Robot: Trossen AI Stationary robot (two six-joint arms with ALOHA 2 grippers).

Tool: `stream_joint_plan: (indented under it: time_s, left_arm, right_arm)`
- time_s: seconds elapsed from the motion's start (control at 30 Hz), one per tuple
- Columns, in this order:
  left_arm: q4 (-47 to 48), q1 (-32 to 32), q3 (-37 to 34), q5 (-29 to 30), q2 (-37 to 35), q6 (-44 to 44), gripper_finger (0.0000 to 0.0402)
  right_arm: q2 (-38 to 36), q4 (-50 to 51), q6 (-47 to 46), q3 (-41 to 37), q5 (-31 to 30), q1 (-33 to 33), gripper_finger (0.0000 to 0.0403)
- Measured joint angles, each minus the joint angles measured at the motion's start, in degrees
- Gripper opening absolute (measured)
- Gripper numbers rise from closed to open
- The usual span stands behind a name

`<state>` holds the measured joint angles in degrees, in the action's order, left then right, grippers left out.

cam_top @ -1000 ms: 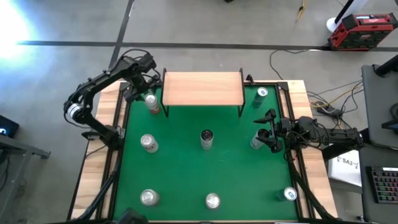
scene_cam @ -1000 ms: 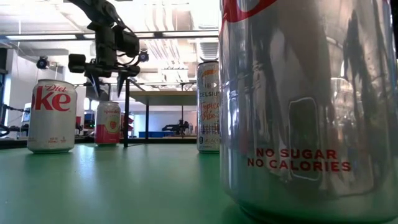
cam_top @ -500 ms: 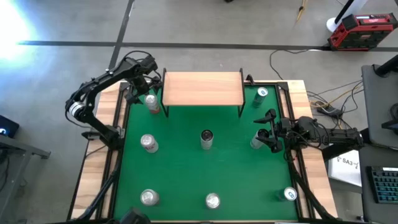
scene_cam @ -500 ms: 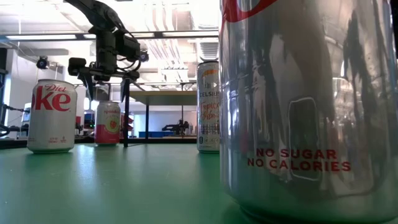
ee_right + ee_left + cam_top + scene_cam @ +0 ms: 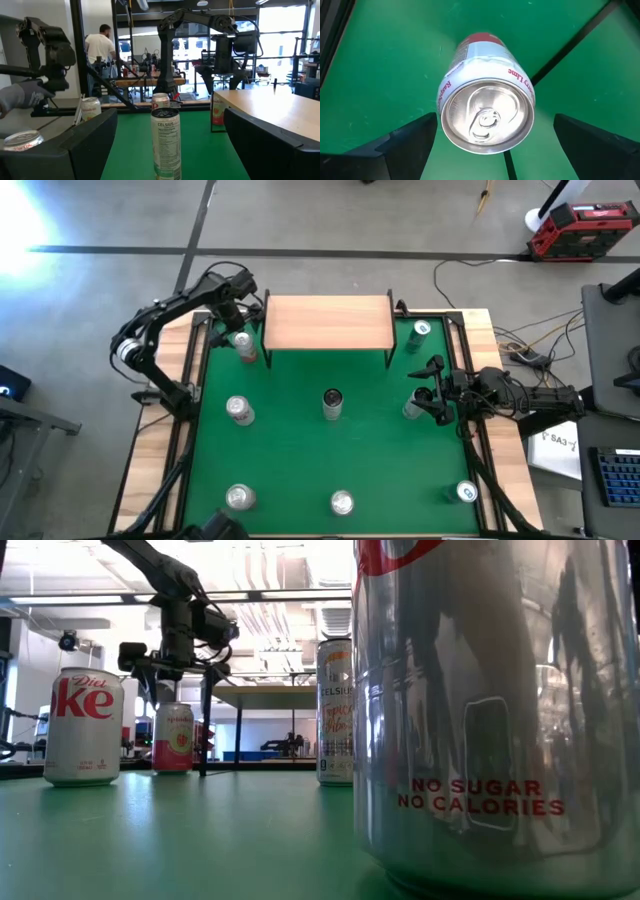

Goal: Place canned beverage on shelf
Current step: Put the top pink-white soda can on the shelf

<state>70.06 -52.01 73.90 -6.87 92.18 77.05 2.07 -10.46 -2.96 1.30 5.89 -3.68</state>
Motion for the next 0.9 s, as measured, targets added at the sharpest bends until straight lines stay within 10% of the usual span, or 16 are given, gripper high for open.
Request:
stream_joint_plan:
  time_s: [0.7, 0.9]
  left_arm:
    - [-5.3, 0.1, -8.5, -0.1, -0.6, 1.9, 0.0345]
    - [-4.8, 0.1, -8.5, 0.1, -0.7, 2.1, 0.0281]
  right_arm:
    - [0.0, 0.4, 0.0, 0.0, 0.0, 0.0, 0.0357]
    - [0.0, 0.4, 0.0, 0.0, 0.0, 0.0, 0.0357]
